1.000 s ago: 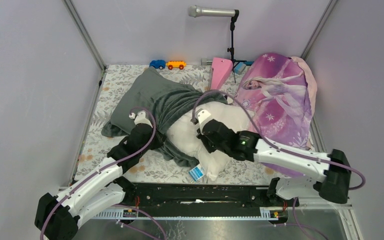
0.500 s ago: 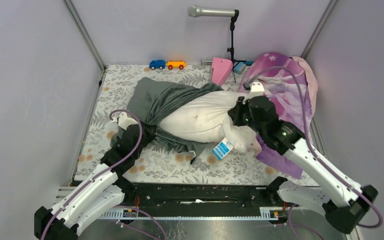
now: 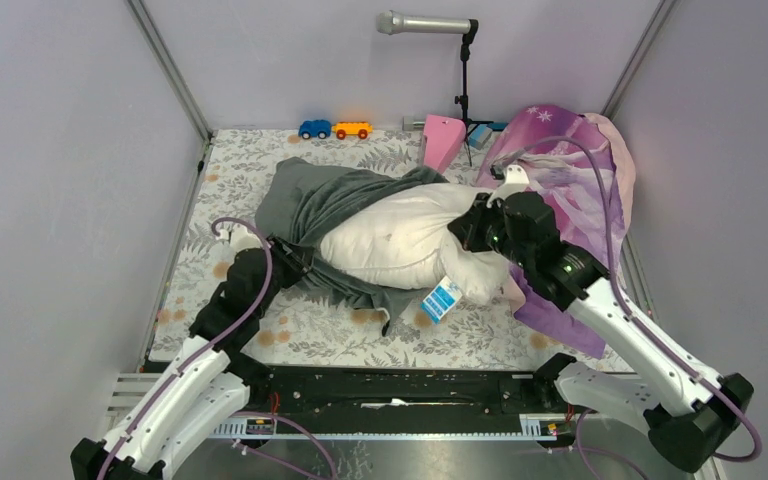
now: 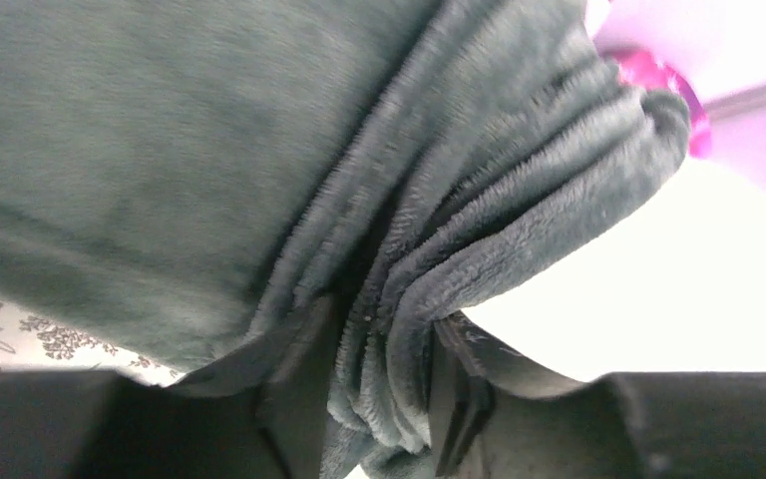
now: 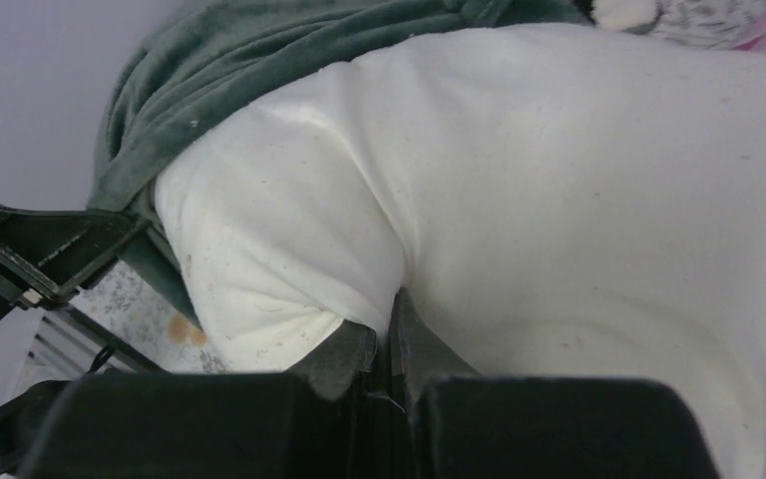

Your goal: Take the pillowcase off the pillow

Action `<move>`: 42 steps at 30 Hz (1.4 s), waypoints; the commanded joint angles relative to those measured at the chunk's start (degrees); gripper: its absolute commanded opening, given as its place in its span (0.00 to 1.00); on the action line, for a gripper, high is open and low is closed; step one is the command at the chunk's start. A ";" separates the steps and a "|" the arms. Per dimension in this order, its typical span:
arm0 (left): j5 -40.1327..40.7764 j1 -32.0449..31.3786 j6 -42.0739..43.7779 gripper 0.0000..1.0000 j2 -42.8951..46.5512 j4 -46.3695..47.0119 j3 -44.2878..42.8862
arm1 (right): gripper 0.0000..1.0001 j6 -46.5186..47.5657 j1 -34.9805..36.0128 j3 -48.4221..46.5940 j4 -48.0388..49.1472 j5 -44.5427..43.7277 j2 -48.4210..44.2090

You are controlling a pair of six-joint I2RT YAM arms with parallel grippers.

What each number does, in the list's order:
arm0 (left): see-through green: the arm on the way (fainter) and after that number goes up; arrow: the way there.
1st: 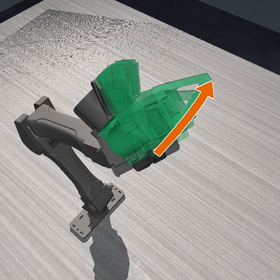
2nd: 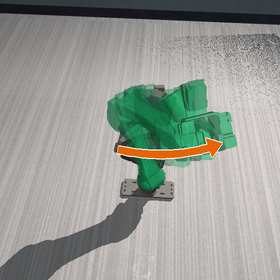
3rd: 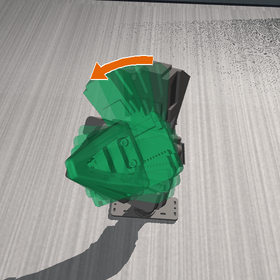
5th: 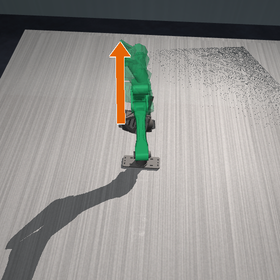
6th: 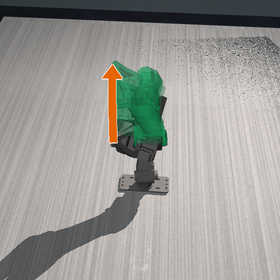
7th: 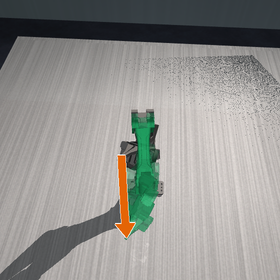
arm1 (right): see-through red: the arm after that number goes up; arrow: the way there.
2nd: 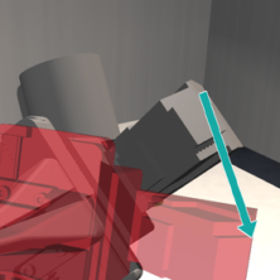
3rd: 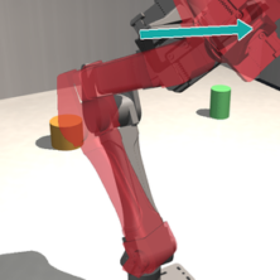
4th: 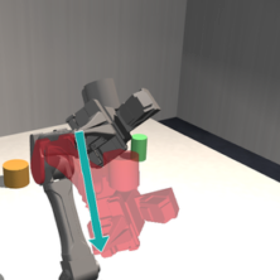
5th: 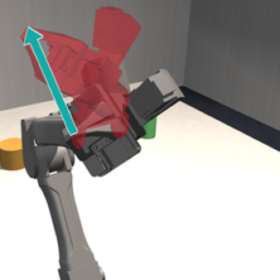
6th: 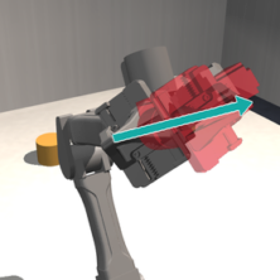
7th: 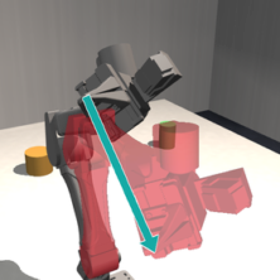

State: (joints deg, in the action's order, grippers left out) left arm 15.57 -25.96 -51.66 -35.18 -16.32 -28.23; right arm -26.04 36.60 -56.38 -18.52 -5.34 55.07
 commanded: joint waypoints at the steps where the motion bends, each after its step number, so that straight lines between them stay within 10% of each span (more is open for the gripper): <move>1: -13.78 1.35 6.16 0.47 -1.26 1.84 -4.12 | 0.00 -4.69 -2.00 -3.08 11.51 5.77 5.49; 8: -34.07 1.15 8.01 0.89 -1.71 1.55 -4.95 | 0.00 -9.12 -1.98 -5.86 17.87 10.59 11.52; 21: -21.73 -15.63 -0.72 0.99 -2.13 4.32 1.03 | 0.00 -5.60 -2.02 -12.27 20.59 7.54 13.67; 29: -19.42 -17.97 -6.29 0.98 -8.84 22.85 9.56 | 0.00 -4.50 -2.01 -10.21 22.03 7.42 10.24; 35: -15.14 -18.53 -5.44 0.83 -14.17 26.10 8.47 | 0.00 -3.28 -1.98 -8.80 22.84 10.48 8.66; 42: -0.94 -15.11 -0.47 0.09 -10.77 10.58 2.38 | 0.00 -0.24 -1.97 -7.93 16.68 -2.64 4.14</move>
State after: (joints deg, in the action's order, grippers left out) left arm 3.70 -43.83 -56.01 -49.30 0.40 -19.88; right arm -27.70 35.14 -62.76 -7.79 2.35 65.93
